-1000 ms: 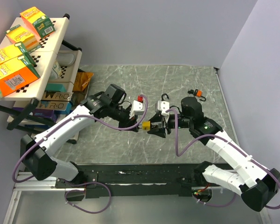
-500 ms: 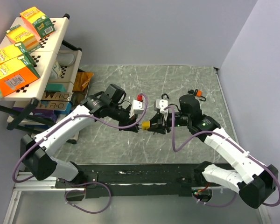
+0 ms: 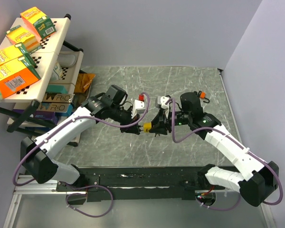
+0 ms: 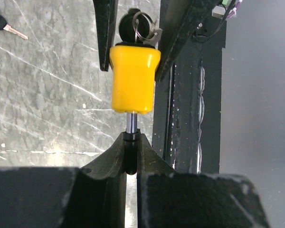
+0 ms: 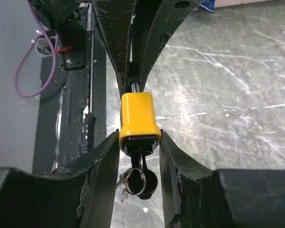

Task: Lock with the key
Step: Lock the lock.

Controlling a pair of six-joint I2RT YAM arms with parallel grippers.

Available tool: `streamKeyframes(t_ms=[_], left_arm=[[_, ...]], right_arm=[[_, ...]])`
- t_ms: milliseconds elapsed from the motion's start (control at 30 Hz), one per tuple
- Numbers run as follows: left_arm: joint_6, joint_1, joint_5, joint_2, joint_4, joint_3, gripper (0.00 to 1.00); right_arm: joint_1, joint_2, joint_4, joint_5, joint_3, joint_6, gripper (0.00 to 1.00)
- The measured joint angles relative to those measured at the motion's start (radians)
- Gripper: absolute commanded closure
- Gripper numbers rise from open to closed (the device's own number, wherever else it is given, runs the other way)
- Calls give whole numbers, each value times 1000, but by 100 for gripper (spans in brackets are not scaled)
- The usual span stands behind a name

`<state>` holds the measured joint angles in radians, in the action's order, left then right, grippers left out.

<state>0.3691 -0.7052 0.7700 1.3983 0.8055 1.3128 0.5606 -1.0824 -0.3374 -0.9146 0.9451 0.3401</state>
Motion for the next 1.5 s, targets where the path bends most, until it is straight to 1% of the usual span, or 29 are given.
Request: streamKeyframes(t_ms=[167,367,767,1233,1300,1367,1500], left_arm=[[-21,1,-9,0,-1,-2,99],[-55,5,-6,1,-42,-15,99],[-72,14,-8,15,-50,-16,99],[-97,26,-38,22,-12,-17,99],[-105,37,-22,19,-23,-27,99],[-106,57,23,17,-45,-45,99],[-71,68,77,14,-78,-50,99]], right_arm=[[-2,-22,17,-14,3,-55,100],[-2,-45,59,-21,3,-95,100],[5,-90,113,-22,3,-116,100],[27,-143,146,-16,8,-133,100],[27,-140,143,-11,10,-130,100],[26,-134,142,-9,10,-131,100],[9,-96,131,-10,10,-125,100]])
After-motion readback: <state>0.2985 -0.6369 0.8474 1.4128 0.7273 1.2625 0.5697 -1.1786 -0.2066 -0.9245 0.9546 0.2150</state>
